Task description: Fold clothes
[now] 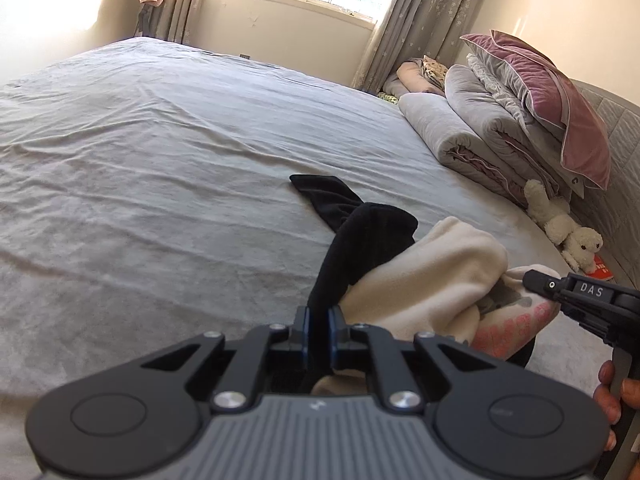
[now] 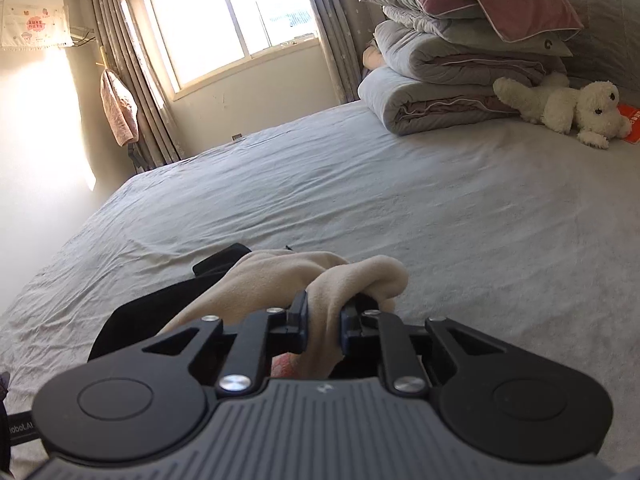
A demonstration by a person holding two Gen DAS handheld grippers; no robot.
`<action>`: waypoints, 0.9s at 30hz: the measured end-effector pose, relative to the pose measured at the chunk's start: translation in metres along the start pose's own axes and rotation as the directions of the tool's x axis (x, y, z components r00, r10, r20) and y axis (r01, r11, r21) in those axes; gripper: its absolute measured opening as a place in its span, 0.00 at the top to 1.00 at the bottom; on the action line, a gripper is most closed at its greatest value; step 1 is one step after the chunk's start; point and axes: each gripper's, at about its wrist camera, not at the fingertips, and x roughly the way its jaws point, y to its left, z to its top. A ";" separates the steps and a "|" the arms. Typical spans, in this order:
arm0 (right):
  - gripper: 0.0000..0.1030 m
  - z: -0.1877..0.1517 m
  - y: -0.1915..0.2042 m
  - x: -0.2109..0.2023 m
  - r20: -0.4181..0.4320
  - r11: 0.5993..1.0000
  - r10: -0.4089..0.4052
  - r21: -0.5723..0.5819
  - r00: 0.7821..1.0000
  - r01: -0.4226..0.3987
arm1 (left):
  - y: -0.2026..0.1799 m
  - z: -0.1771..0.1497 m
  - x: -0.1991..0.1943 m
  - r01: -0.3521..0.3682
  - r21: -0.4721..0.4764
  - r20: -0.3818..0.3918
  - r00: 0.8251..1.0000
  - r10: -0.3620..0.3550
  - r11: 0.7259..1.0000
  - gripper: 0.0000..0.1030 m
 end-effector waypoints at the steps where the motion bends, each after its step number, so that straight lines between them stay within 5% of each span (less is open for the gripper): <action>1: 0.84 0.001 -0.002 0.001 -0.006 1.000 0.008 0.010 1.000 -0.008 | 0.002 0.000 0.001 -0.002 -0.003 -0.006 1.000 0.002 1.000 0.91; 5: 0.79 -0.002 -0.001 0.003 -0.046 0.999 0.029 0.024 0.999 -0.028 | 0.011 0.000 0.007 0.008 -0.028 -0.057 0.998 -0.009 1.000 0.90; 9: 0.54 -0.005 0.000 0.002 -0.076 0.999 0.040 0.020 0.996 -0.038 | 0.016 -0.003 0.011 0.005 -0.026 -0.082 0.997 -0.007 1.000 0.83; 13: 0.40 -0.009 0.000 0.000 -0.103 0.999 0.049 0.013 0.993 -0.047 | 0.014 -0.002 0.011 -0.002 -0.010 -0.078 0.997 0.001 1.000 0.79; 19: 0.28 -0.018 0.006 0.001 -0.159 0.998 0.053 -0.018 0.986 -0.057 | 0.020 0.002 0.016 0.019 -0.068 -0.083 0.996 -0.024 0.997 0.65; 27: 0.22 -0.031 0.015 0.008 -0.194 0.995 0.005 -0.093 0.981 -0.024 | 0.026 0.004 0.018 0.078 -0.166 -0.088 0.992 -0.093 0.983 0.59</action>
